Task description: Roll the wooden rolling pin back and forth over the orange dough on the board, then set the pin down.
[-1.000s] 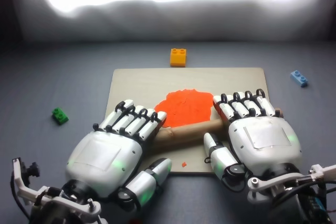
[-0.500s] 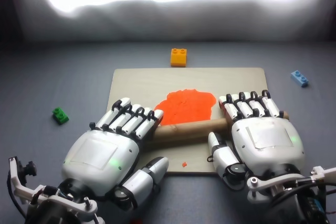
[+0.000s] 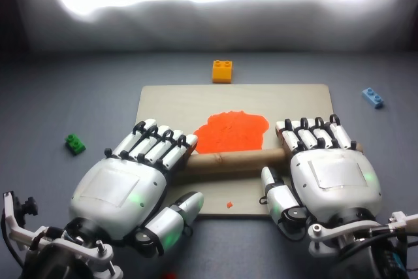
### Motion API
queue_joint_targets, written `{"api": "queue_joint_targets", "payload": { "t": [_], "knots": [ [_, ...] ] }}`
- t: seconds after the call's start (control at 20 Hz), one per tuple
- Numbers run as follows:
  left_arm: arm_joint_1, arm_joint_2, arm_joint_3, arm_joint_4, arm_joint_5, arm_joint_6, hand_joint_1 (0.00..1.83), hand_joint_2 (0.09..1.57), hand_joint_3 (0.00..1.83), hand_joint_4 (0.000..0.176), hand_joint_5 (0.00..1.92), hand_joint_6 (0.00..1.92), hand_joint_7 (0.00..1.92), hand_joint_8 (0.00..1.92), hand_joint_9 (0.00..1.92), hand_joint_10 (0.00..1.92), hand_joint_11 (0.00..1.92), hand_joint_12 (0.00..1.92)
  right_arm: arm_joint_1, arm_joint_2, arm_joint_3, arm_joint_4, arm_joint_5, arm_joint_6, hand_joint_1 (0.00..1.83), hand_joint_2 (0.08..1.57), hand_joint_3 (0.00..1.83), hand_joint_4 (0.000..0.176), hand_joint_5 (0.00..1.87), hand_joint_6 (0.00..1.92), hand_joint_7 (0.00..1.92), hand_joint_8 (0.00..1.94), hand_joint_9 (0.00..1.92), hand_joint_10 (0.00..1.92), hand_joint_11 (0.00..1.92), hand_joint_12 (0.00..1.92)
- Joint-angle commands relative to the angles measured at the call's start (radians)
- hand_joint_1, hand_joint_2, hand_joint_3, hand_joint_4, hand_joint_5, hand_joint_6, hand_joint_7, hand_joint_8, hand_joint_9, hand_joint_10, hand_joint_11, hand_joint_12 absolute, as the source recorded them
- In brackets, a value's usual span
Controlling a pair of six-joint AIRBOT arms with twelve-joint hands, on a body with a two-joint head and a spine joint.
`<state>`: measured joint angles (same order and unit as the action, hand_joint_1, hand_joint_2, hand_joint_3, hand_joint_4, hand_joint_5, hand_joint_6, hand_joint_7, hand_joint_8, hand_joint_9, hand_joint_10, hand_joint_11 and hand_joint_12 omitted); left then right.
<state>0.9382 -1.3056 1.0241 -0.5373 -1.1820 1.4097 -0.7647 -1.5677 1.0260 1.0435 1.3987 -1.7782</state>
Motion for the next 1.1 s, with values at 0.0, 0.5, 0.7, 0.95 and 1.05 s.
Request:
{"api": "queue_joint_targets", "payload": {
  "t": [0.0,0.5,0.7,0.95,1.05],
  "knots": [
    [-0.010,0.007,-0.002,0.051,-0.097,-0.006,0.00,1.53,0.00,0.000,0.17,0.00,0.21,0.00,0.15,0.01,0.00,0.17,-0.003,0.003,-0.003,-0.048,0.071,-0.005,0.00,1.57,0.10,0.000,0.25,0.00,0.26,0.00,0.21,0.00,0.00,0.66],
    [-0.057,0.036,-0.013,0.050,-0.059,-0.013,0.00,1.53,0.00,0.000,0.17,0.00,0.21,0.00,0.15,0.00,0.00,0.14,0.002,0.004,-0.005,-0.048,0.071,-0.001,0.00,1.57,0.12,0.000,0.26,0.01,0.31,0.01,0.25,0.02,0.00,0.65],
    [-0.077,0.060,-0.022,0.050,-0.039,-0.013,0.00,1.53,0.00,0.000,0.18,0.00,0.21,0.00,0.15,0.00,0.00,0.15,0.011,0.005,-0.005,-0.048,0.070,0.004,0.00,1.57,0.12,0.000,0.26,0.01,0.31,0.00,0.25,0.01,0.00,0.65],
    [-0.099,0.089,-0.035,0.050,-0.008,-0.017,0.00,1.53,0.00,0.000,0.17,0.00,0.20,0.00,0.14,0.00,0.00,0.12,0.029,0.010,-0.005,-0.048,0.071,0.007,0.00,1.57,0.11,0.000,0.27,0.01,0.31,0.00,0.26,0.01,0.00,0.69],
    [-0.109,0.102,-0.043,0.050,0.007,-0.017,0.00,1.53,0.00,0.000,0.17,0.00,0.20,0.00,0.14,0.00,0.00,0.11,0.033,0.012,-0.005,-0.048,0.071,0.007,0.00,1.57,0.11,0.000,0.27,0.01,0.30,0.00,0.25,0.01,0.00,0.64]
  ]
}}
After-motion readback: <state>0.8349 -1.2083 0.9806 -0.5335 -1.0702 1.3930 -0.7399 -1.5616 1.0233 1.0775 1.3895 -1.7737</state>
